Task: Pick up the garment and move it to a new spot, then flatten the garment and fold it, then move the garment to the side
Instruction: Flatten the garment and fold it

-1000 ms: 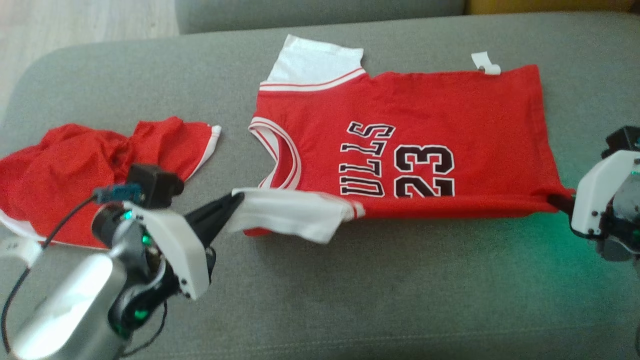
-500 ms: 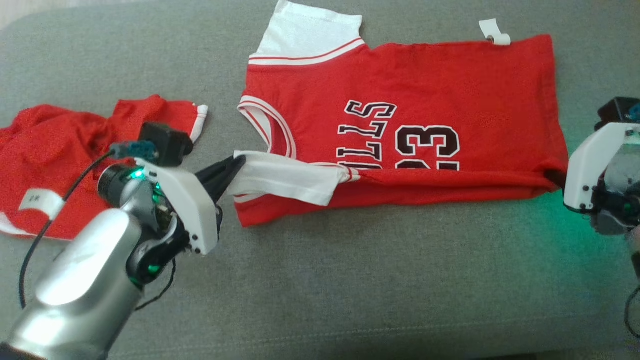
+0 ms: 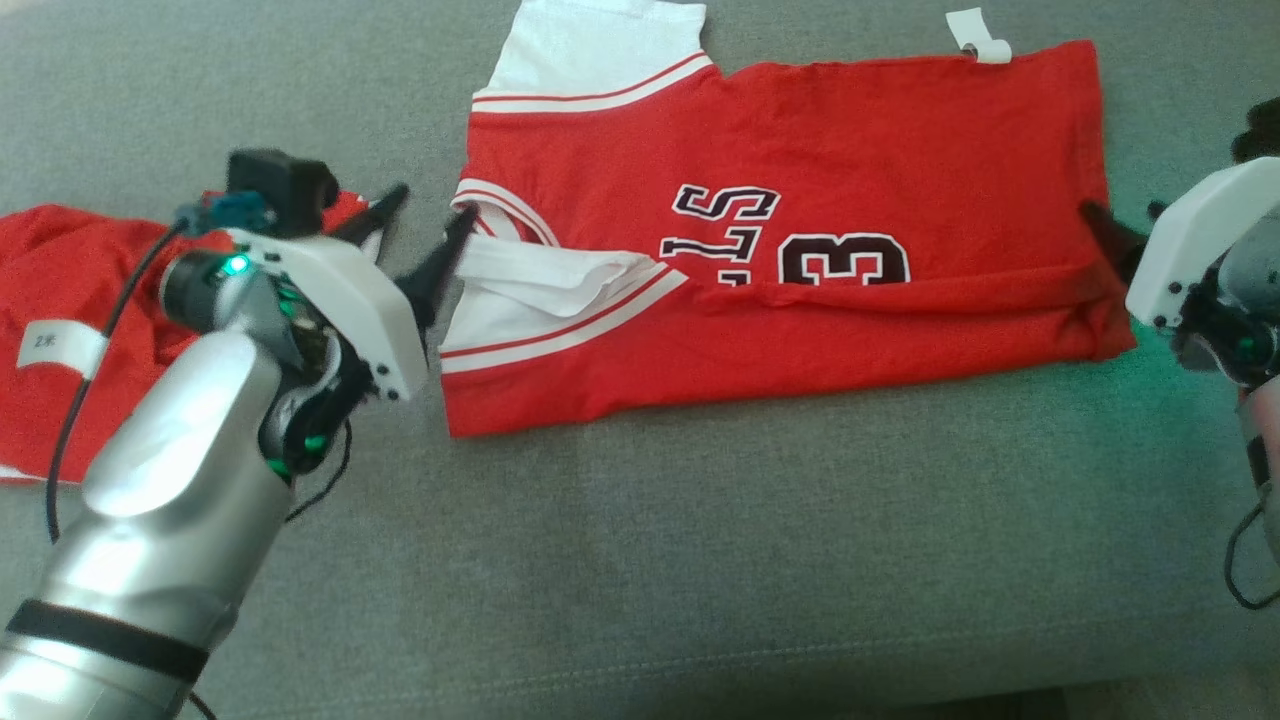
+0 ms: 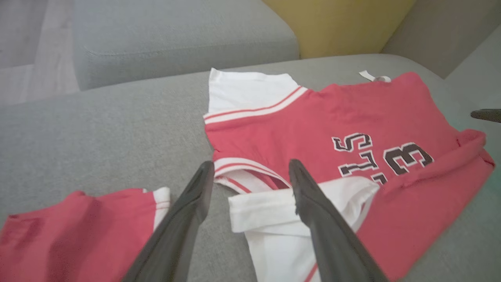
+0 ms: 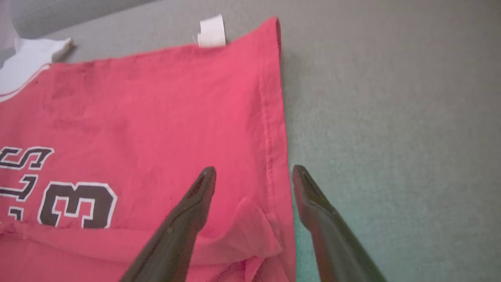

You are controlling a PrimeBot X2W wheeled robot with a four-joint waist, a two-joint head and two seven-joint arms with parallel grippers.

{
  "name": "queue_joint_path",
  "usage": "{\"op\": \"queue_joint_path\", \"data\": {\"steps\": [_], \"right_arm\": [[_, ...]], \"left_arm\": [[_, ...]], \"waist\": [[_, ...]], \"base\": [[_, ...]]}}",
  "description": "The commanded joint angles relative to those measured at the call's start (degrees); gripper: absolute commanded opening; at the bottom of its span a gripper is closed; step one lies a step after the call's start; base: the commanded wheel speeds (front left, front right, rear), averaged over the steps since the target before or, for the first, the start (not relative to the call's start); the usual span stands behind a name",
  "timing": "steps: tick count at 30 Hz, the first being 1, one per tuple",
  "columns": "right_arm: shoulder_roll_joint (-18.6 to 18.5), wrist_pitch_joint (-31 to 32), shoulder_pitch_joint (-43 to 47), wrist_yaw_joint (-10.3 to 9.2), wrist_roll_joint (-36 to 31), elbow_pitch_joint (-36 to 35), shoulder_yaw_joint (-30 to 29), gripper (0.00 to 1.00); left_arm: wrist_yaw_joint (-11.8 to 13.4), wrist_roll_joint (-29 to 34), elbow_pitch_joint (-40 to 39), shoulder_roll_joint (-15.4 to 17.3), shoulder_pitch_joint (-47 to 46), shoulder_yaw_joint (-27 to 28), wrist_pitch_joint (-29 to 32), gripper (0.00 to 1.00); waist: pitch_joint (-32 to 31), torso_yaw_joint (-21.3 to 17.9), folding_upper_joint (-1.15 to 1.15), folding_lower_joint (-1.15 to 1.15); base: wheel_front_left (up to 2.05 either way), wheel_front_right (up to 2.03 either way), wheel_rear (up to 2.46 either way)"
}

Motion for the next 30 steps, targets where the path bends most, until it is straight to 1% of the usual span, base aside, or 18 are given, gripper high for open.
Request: {"op": "queue_joint_path", "data": {"steps": [1,5,9,11,13,15,18,22,24,25,28,30], "right_arm": [[-0.40,-4.16,-1.56,0.21,-1.02,-2.30,0.21,1.00],[0.23,-15.93,-0.98,0.21,-1.54,-4.40,-0.41,1.00],[0.43,-28.22,2.21,0.21,-2.73,-8.89,1.75,1.00],[0.67,-34.27,4.62,0.21,-3.86,-11.45,2.41,1.00],[1.28,-39.80,7.41,0.21,-5.33,-13.69,2.29,1.00],[2.31,-44.01,10.53,0.21,-7.14,-15.58,1.23,1.00],[4.41,-46.73,15.40,0.21,-10.81,-18.82,-0.83,1.00],[8.58,-47.74,22.24,0.21,-15.59,-23.45,-5.00,1.00],[10.83,-47.86,25.15,0.21,-17.51,-25.47,-6.81,1.00],[10.83,-47.86,25.15,0.21,-17.51,-25.47,-6.81,1.00],[13.15,-47.93,28.00,0.21,-19.57,-27.65,-8.35,1.00],[13.90,-47.94,28.86,0.21,-20.30,-28.73,-8.75,1.00]], "left_arm": [[0.98,1.05,-0.27,1.25,-3.37,3.06,-2.41,1.00],[3.19,1.11,0.80,-0.83,-2.93,5.36,-9.86,1.00],[5.59,-0.12,-0.32,-3.39,-0.67,9.26,-18.54,1.00],[7.19,-0.14,-1.96,-4.51,1.39,11.63,-20.34,1.00],[8.68,0.38,-4.65,-5.96,4.23,14.44,-20.92,1.00],[9.99,2.63,-9.33,-7.97,7.98,18.14,-21.00,1.00],[10.81,7.52,-15.04,-11.24,14.89,22.09,-21.02,1.00],[10.29,12.69,-17.95,-15.06,23.13,24.22,-21.03,1.00],[9.74,14.34,-17.71,-16.09,26.07,24.13,-21.03,1.00],[9.74,14.34,-17.71,-16.09,26.07,24.13,-21.03,1.00],[9.31,16.24,-15.90,-16.92,28.49,23.50,-21.04,1.00],[9.22,16.62,-13.85,-17.22,28.85,22.99,-21.04,1.00]], "waist": [[-0.38,-0.23,0.00,0.00],[-1.59,-0.53,0.00,0.00],[-3.26,-0.90,0.00,0.00],[-4.28,-1.09,0.00,0.00],[-5.44,-1.24,0.00,0.00],[-6.54,-1.35,0.00,0.00],[-8.01,-1.46,0.00,0.00],[-9.81,-1.55,0.00,0.00],[-10.20,-1.68,0.00,0.00],[-10.20,-1.68,0.00,0.00],[-10.40,-2.01,0.00,0.00],[-10.22,-2.29,0.00,0.00]], "base": [[0.00,0.00,0.00],[0.00,0.00,0.00],[0.00,0.00,0.00],[0.00,0.00,0.00],[0.00,0.00,0.00],[0.00,0.00,0.00],[0.00,0.00,0.00],[0.00,0.00,0.00],[0.00,0.00,0.00],[0.00,0.00,0.00],[0.00,0.00,0.00],[0.00,0.00,0.00]]}}
